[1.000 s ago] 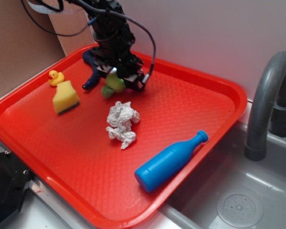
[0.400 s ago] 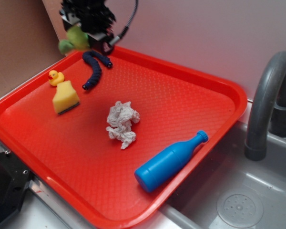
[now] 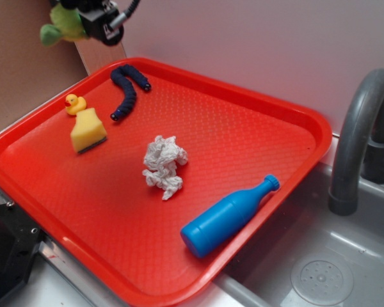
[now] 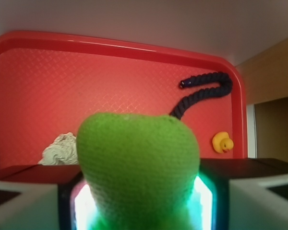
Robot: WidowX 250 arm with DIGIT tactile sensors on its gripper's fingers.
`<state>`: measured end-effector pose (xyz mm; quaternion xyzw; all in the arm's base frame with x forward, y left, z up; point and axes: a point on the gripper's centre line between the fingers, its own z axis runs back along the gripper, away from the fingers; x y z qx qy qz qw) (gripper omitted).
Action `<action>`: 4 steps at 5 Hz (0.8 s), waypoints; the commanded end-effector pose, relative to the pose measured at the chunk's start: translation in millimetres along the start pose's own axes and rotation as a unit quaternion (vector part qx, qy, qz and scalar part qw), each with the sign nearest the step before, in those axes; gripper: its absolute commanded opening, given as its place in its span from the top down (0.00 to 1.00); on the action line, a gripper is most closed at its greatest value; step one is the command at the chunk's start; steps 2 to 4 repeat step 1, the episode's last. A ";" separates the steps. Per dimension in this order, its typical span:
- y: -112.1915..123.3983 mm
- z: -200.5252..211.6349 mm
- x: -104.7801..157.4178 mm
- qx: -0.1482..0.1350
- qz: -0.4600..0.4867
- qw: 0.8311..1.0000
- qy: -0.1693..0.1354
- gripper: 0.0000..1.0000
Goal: Grab the green animal.
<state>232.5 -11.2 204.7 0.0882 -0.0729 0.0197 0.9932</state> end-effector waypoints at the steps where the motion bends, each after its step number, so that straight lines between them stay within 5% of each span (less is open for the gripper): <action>1: 3.9 37.6 3.3 0.008 -0.013 0.998 -0.058 1.00; 4: 3.9 37.6 3.3 0.008 -0.013 0.998 -0.058 1.00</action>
